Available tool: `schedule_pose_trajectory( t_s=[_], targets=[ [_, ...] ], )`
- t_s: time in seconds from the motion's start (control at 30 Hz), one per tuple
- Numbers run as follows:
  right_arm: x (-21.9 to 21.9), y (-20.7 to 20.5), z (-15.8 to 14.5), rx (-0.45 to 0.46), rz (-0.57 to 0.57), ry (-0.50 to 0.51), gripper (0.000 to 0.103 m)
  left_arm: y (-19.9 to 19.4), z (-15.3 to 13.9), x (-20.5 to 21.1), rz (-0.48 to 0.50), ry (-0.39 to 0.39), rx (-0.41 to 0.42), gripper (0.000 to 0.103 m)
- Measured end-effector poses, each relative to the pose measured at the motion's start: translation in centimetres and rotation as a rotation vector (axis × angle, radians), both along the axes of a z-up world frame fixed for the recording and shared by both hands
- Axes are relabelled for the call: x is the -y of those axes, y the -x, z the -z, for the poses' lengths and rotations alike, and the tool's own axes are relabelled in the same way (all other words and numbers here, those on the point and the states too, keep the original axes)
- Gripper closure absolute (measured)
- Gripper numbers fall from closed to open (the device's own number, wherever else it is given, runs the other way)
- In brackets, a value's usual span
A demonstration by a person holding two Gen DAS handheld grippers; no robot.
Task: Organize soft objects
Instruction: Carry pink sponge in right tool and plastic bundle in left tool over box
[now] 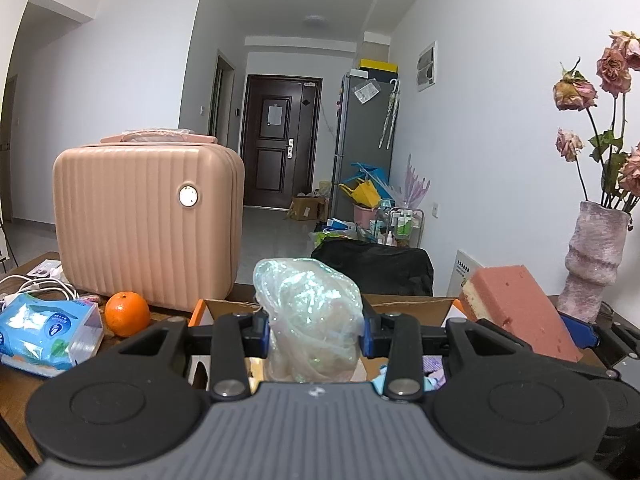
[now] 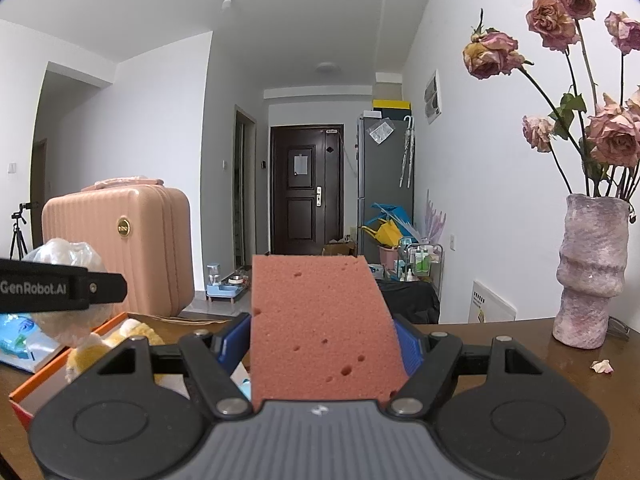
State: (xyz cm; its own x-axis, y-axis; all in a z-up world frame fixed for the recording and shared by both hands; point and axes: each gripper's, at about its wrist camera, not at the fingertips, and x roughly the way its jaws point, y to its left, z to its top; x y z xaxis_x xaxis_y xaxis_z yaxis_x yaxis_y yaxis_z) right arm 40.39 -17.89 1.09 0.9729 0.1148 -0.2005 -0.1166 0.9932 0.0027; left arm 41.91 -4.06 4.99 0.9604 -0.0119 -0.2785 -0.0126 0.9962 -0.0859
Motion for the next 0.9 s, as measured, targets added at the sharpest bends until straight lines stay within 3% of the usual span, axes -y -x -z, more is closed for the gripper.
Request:
schedule_pose_trajectory(
  t_s=[0.67,0.9],
  targets=[
    [-0.7,-3.8,0.9,-0.024,-0.025,0.038,0.03,-3.8,0.9,0.1,0.014,-0.039,-0.015,0.064],
    [-0.8,-4.9,1.6,-0.077,-0.012,0.051,0.03,-4.6,1.4,0.0,0.025,-0.042,-0.035,0.064]
  ],
)
